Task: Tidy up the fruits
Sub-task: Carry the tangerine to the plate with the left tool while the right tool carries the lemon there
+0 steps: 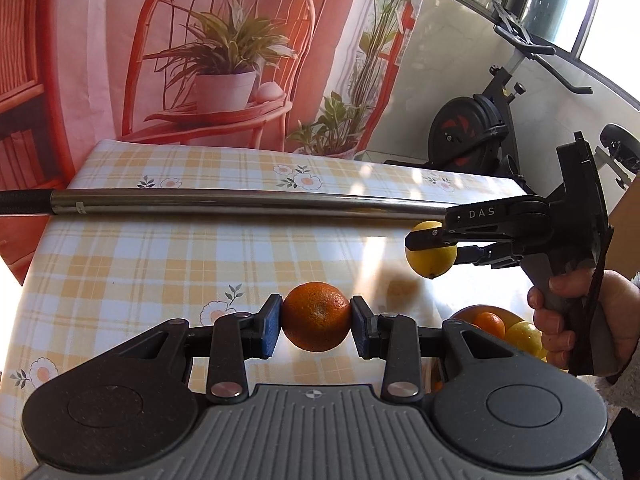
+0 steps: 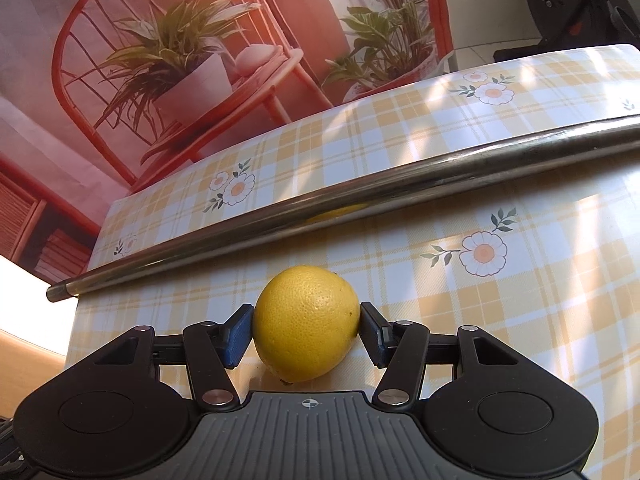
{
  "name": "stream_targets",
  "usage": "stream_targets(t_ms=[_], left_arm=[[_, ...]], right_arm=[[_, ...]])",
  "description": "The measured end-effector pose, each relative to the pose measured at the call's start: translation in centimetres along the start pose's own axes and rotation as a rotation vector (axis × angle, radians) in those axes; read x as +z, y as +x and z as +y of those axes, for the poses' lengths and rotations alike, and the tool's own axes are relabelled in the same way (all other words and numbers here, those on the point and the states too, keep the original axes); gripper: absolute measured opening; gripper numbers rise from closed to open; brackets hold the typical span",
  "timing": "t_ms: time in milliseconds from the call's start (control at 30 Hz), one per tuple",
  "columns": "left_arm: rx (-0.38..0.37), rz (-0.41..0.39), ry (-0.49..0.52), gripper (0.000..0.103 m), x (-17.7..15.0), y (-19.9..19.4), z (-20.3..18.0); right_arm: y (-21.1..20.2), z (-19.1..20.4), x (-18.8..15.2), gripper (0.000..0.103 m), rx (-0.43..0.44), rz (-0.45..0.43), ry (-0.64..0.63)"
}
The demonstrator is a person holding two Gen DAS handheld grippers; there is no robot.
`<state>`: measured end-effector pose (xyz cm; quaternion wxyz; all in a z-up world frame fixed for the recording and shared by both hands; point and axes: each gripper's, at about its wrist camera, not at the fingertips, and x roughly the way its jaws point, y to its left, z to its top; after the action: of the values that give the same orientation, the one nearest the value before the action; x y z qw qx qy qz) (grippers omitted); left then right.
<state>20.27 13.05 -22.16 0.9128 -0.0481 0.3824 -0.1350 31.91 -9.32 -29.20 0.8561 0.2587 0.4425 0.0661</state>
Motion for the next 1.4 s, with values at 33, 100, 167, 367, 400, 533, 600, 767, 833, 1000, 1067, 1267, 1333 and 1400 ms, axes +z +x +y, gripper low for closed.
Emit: stream_targets(t_ms=[33,100,167,367,400,533,600,767,833,1000,1067,1267,1333,1400], left_arm=[[0.002,-0.001,0.004,0.038,-0.1,-0.2,-0.3],[-0.011,-0.01,0.012,0.038,-0.2,-0.7,-1.0],[-0.03,-0.014,0.02,0.038,-0.4,-1.2,-1.8],[-0.078,-0.01,0.033,0.038,-1.3,-2.4,-4.7],[-0.077,-0.017,0.043,0.038,-1.5,-2.8,-5.4],[-0.095,-0.039,0.043,0.038,-2.3,-4.3,-7.2],[-0.103,-0.039,0.044,0.038,-2.8,-5.0,-8.1],[-0.104,-0.001,0.096,0.038,-4.7,-5.5,-10.4],[-0.105,0.025,0.119,0.038,-5.5,-5.2,-11.2],[-0.12,0.097,0.169,0.038,-6.9,-3.3,-12.8],[-0.126,0.124,0.185,0.038,-7.2,-2.5,-13.2],[-0.112,0.241,0.206,0.038,-8.2,1.1,-13.0],[-0.105,0.264,0.21,0.038,-8.3,2.0,-12.7],[-0.099,0.285,0.209,0.038,-8.3,2.9,-12.4]], right_arm=[[-0.6,-0.1,-0.2,0.052,0.01,-0.006,0.002],[-1.9,-0.3,-0.7,0.052,0.032,-0.019,-0.001],[-3.7,-0.3,-1.5,0.052,0.047,-0.024,-0.025],[-9.3,-0.4,-3.4,0.052,0.083,-0.093,-0.121],[-10.4,-0.4,-3.9,0.052,0.09,-0.107,-0.14],[-14.7,-1.5,-6.1,0.052,0.119,-0.152,-0.139],[-16.6,-2.4,-7.6,0.052,0.146,-0.168,-0.112],[-20.2,-3.8,-11.6,0.052,0.124,-0.204,-0.161],[-21.2,-4.1,-13.3,0.052,0.108,-0.217,-0.194],[-22.2,-5.4,-17.3,0.052,0.131,-0.202,-0.194],[-22.0,-5.8,-18.0,0.052,0.139,-0.188,-0.191],[-21.3,-5.9,-18.3,0.052,0.155,-0.188,-0.201],[-21.0,-5.9,-18.2,0.052,0.156,-0.179,-0.206],[-20.7,-6.0,-18.0,0.052,0.153,-0.174,-0.206]])
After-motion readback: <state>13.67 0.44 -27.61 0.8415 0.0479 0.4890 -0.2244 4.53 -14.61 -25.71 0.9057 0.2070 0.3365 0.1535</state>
